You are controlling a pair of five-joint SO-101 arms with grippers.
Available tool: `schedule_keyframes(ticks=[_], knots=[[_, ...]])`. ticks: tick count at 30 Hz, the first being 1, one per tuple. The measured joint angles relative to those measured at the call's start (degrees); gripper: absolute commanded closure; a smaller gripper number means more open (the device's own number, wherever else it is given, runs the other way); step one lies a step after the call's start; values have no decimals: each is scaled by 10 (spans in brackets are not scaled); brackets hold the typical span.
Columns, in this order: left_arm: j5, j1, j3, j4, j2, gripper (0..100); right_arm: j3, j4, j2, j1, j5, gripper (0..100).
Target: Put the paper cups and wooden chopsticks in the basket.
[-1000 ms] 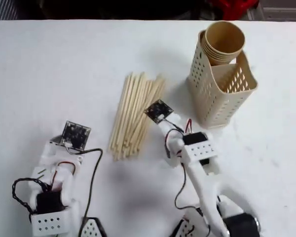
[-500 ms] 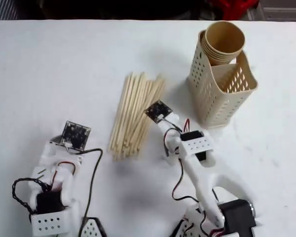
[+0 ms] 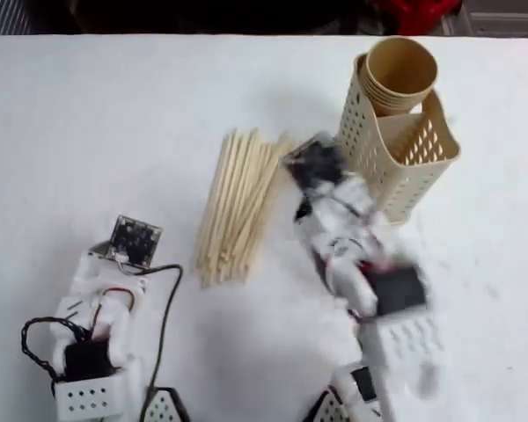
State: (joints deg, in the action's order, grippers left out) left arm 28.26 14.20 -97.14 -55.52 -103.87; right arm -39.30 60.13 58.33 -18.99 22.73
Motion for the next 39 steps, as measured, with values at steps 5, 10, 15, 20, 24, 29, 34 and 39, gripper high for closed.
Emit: schedule_keyframes(ticks=[5, 10, 15, 20, 24, 29, 34, 39], knots=[[0, 0, 0, 0, 0, 857, 164, -56, 31, 36, -7, 983], [0, 0, 0, 0, 0, 857, 259, -168, -62, 106, -55, 983], [0, 0, 0, 0, 0, 857, 337, -220, -158, 159, -69, 983], [0, 0, 0, 0, 0, 857, 349, -223, -211, 200, -69, 983], [0, 0, 0, 0, 0, 857, 294, -226, -214, 220, -69, 983], [0, 0, 0, 0, 0, 857, 212, -228, -217, 216, -69, 974], [0, 0, 0, 0, 0, 857, 200, -222, -217, 222, -69, 813], [0, 0, 0, 0, 0, 857, 198, -200, -192, 222, -69, 815]])
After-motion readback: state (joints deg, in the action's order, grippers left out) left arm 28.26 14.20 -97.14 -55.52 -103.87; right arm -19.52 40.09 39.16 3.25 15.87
